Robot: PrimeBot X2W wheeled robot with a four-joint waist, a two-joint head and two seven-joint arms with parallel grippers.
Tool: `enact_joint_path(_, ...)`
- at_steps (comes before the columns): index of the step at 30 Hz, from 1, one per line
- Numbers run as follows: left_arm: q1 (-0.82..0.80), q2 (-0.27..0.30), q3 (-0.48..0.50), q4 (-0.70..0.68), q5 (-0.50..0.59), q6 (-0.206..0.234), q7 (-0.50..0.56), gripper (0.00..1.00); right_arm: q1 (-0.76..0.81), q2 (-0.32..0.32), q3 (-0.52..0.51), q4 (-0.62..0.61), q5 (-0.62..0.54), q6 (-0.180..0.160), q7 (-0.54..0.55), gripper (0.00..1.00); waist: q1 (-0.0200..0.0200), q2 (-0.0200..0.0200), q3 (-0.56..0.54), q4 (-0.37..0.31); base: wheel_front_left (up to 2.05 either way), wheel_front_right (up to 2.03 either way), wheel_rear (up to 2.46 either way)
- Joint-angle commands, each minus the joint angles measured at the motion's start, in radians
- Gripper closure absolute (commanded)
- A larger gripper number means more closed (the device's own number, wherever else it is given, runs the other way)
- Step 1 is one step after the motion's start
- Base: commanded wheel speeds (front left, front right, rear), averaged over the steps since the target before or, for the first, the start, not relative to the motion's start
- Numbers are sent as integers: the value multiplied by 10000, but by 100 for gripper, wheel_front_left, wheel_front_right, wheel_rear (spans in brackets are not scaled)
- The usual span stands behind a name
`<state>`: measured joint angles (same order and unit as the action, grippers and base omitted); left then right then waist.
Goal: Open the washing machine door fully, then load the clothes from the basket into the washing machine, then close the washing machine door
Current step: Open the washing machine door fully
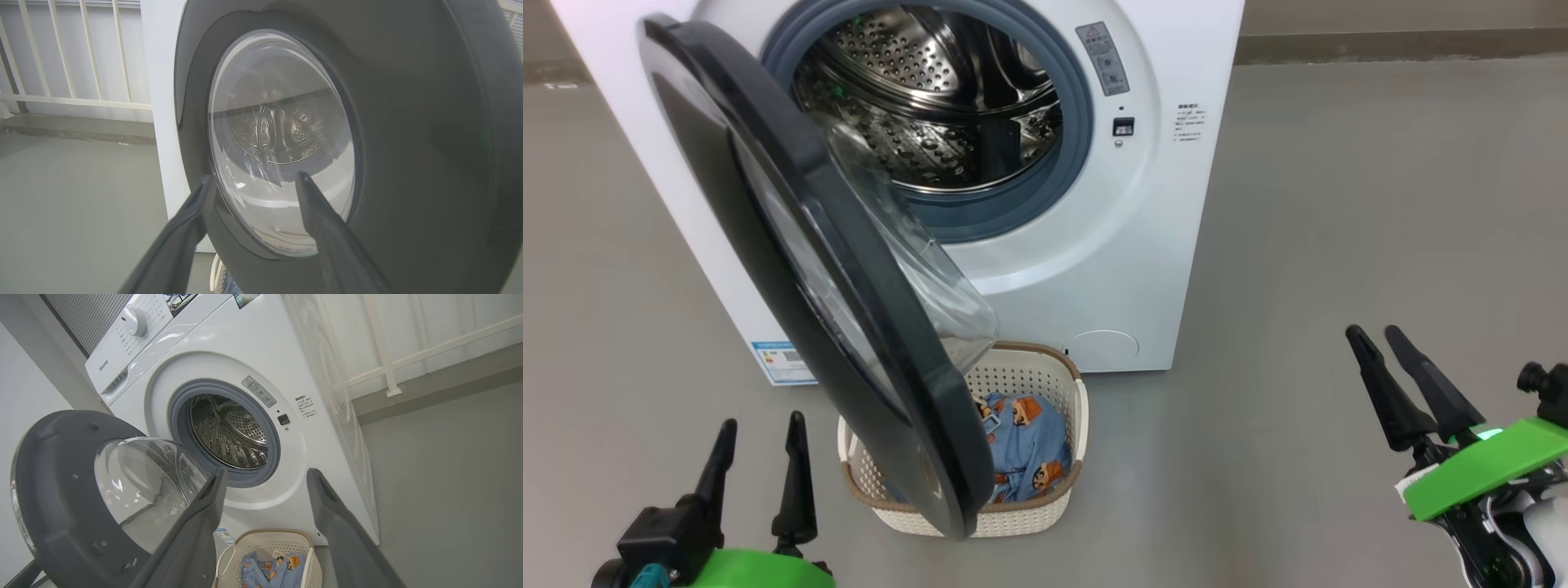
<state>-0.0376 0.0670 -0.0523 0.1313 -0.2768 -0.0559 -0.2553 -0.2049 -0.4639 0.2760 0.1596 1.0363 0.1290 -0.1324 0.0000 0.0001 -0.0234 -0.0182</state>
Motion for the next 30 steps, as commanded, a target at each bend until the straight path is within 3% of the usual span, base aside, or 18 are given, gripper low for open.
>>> enact_joint_path(1,-156,91,369,-333,76,95,-64,0,65,-255,67,-116,-357,17,-287,0,0,-1,-4,-59,0,0,0)
enact_joint_path(10,14,43,372,-470,59,138,-64,0,186,113,-395,1160,-2662,17,-1149,0,0,-1,37,-264,0,0,0)
enact_joint_path(16,3,31,387,-468,25,118,-64,0,203,700,-875,1524,-4009,17,-1282,0,0,-1,14,-274,0,0,0)
enact_joint_path(30,-40,40,374,-399,36,96,-64,0,424,1275,-1572,1360,-4864,17,-1292,0,0,-1,-58,-249,0,0,0)
